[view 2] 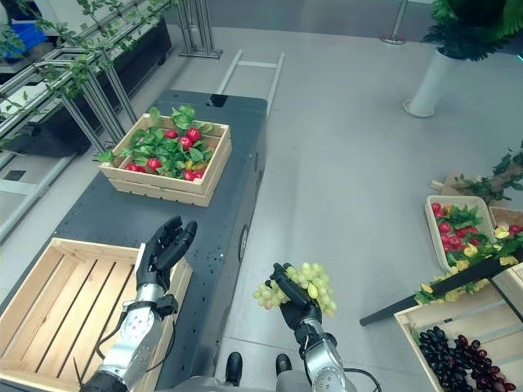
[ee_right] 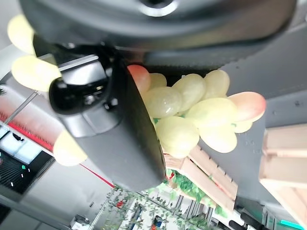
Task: Pick up the fruits from the basket on one side to the basket on the other side
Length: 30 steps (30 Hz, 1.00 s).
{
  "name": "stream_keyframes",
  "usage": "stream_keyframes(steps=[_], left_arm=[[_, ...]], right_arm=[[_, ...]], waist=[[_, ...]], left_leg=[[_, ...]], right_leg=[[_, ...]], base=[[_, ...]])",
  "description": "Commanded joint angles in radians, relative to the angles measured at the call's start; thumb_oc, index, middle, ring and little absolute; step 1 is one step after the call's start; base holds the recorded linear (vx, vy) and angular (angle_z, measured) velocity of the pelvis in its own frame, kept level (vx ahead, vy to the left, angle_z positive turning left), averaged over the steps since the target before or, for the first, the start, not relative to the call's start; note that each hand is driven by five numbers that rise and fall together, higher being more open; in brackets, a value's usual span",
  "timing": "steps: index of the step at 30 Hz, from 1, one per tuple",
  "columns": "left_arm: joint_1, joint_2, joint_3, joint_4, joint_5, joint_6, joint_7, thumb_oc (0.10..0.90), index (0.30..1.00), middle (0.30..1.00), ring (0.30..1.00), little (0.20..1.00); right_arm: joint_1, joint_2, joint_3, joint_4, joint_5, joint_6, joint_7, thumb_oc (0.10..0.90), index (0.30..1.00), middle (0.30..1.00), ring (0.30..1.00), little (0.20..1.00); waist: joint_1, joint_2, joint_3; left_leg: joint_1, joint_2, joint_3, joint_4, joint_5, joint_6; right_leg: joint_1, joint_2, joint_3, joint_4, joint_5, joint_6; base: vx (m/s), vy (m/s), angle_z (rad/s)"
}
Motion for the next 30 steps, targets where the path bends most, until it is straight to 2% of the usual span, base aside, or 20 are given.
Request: stream_keyframes(steps=[1, 3, 4, 6, 7, 10, 12, 14, 16, 22, 25, 28, 30], left_arm=[[-0.059, 0.035, 0.000, -0.076, 0.021, -0.072, -0.014, 0.800, 0.900, 0.900, 0.900, 0.900], [-0.054, 0.049, 0.014, -0.078, 0.012, -0.072, 0.001, 0.800, 0.900, 0.900, 0.900, 0.900], [-0.052, 0.061, 0.033, -0.077, 0.001, -0.083, 0.003, 0.800, 0.900, 0.900, 0.900, 0.900], [-0.045, 0.082, 0.064, -0.083, -0.023, -0.088, -0.012, 0.800, 0.900, 0.900, 0.900, 0.900], [-0.042, 0.083, 0.072, -0.084, -0.026, -0.087, -0.012, 0.800, 0.900, 0.900, 0.900, 0.900], [-0.030, 0.083, 0.103, -0.077, -0.043, -0.084, 0.015, 0.800, 0.900, 0.900, 0.900, 0.900], [-0.025, 0.075, 0.117, -0.067, -0.053, -0.084, 0.060, 0.800, 0.900, 0.900, 0.900, 0.900], [-0.037, 0.069, 0.118, -0.067, -0.059, -0.088, 0.092, 0.800, 0.900, 0.900, 0.900, 0.900], [-0.054, 0.048, 0.117, -0.066, -0.060, -0.081, 0.115, 0.800, 0.900, 0.900, 0.900, 0.900], [-0.083, 0.006, 0.075, -0.098, -0.027, -0.091, 0.109, 0.800, 0.900, 0.900, 0.900, 0.900], [-0.075, 0.003, 0.078, -0.104, -0.029, -0.084, 0.130, 0.800, 0.900, 0.900, 0.900, 0.900], [-0.067, 0.004, 0.086, -0.094, -0.025, -0.087, 0.144, 0.800, 0.900, 0.900, 0.900, 0.900], [-0.046, 0.002, 0.097, -0.098, -0.034, -0.088, 0.152, 0.800, 0.900, 0.900, 0.900, 0.900]], right_arm=[[-0.067, 0.010, -0.047, -0.159, -0.059, -0.038, 0.087, 0.400, 0.300, 0.300, 0.300, 0.300], [-0.077, 0.002, -0.037, -0.174, -0.061, -0.010, 0.121, 0.400, 0.300, 0.300, 0.300, 0.300], [-0.083, -0.009, -0.024, -0.182, -0.065, 0.019, 0.165, 0.400, 0.300, 0.300, 0.300, 0.300], [-0.086, -0.025, -0.013, -0.186, -0.072, 0.053, 0.227, 0.400, 0.300, 0.300, 0.300, 0.300], [-0.088, -0.027, -0.011, -0.186, -0.074, 0.059, 0.236, 0.400, 0.300, 0.300, 0.300, 0.300], [-0.095, -0.028, 0.008, -0.181, -0.106, 0.086, 0.269, 0.400, 0.300, 0.300, 0.300, 0.300], [-0.114, -0.031, 0.032, -0.176, -0.138, 0.130, 0.288, 0.400, 0.300, 0.300, 0.300, 0.300], [-0.136, -0.047, 0.042, -0.172, -0.144, 0.147, 0.293, 0.400, 0.300, 0.300, 0.300, 0.300], [-0.160, -0.061, 0.046, -0.164, -0.130, 0.158, 0.250, 0.400, 0.300, 0.300, 0.300, 0.300], [-0.141, -0.056, 0.037, -0.146, -0.129, 0.164, 0.218, 0.400, 0.300, 0.300, 0.300, 0.300], [-0.129, -0.052, 0.037, -0.132, -0.154, 0.162, 0.250, 0.400, 0.300, 0.300, 0.300, 0.300], [-0.123, -0.058, 0.043, -0.133, -0.161, 0.161, 0.274, 0.400, 0.300, 0.300, 0.300, 0.300], [-0.112, -0.073, 0.042, -0.151, -0.182, 0.152, 0.277, 0.400, 0.300, 0.300, 0.300, 0.300]], waist=[[-0.009, -0.016, -0.031], [0.003, -0.017, -0.022], [0.018, -0.012, -0.018], [0.038, -0.010, -0.016], [0.044, -0.016, -0.016], [0.076, -0.055, -0.033], [0.107, -0.079, -0.047], [0.132, -0.077, -0.045], [0.142, -0.069, -0.043], [0.108, -0.060, -0.039], [0.098, -0.056, -0.041], [0.094, -0.055, -0.041], [0.095, -0.056, -0.035]], left_leg=[[0.039, -0.020, 0.053, 0.009, -0.184, -0.010], [0.036, -0.009, 0.095, 0.009, -0.181, -0.005], [0.032, 0.003, 0.133, 0.009, -0.174, -0.003], [0.025, 0.009, 0.175, 0.014, -0.163, -0.001], [0.018, 0.006, 0.185, 0.027, -0.165, -0.003], [-0.030, -0.014, 0.241, 0.083, -0.193, -0.010], [-0.078, -0.019, 0.286, 0.117, -0.191, -0.029], [-0.121, -0.004, 0.312, 0.141, -0.172, -0.063], [-0.131, 0.006, 0.305, 0.123, -0.143, -0.082], [-0.126, 0.011, 0.299, 0.101, -0.123, -0.090], [-0.111, 0.011, 0.290, 0.091, -0.120, -0.096], [-0.109, 0.006, 0.287, 0.128, -0.138, -0.099], [-0.127, -0.002, 0.267, 0.203, -0.154, -0.113]], right_leg=[[-0.054, 0.018, -0.049, 0.061, 0.008, 0.013], [-0.085, 0.002, -0.130, 0.179, -0.004, 0.022], [-0.102, -0.016, -0.189, 0.291, -0.024, 0.016], [-0.094, -0.033, -0.247, 0.434, -0.071, 0.002], [-0.073, -0.037, -0.256, 0.438, -0.077, 0.003], [0.063, -0.047, -0.296, 0.386, -0.097, 0.022], [0.159, -0.015, -0.323, 0.207, -0.131, 0.003], [0.199, -0.001, -0.351, 0.072, -0.171, -0.030], [0.202, 0.004, -0.343, 0.013, -0.159, -0.041], [0.189, 0.034, -0.318, -0.002, -0.148, -0.071], [0.181, 0.045, -0.312, -0.012, -0.140, -0.080], [0.171, 0.049, -0.313, -0.028, -0.123, -0.088], [0.160, 0.043, -0.306, -0.056, -0.085, -0.089]], base=[[-0.10, 0.050, -0.24], [-0.13, 0.045, -0.67], [-0.15, 0.073, -0.98], [-0.12, 0.052, -1.21], [-0.04, -0.013, -0.96], [-0.04, -0.081, -0.47], [-0.13, -0.174, -0.73], [-0.16, -0.175, -0.91], [-0.19, -0.164, -0.87], [-0.13, -0.092, -0.15], [-0.11, -0.100, -0.08], [-0.13, -0.107, -0.04], [-0.14, -0.072, -0.02]])
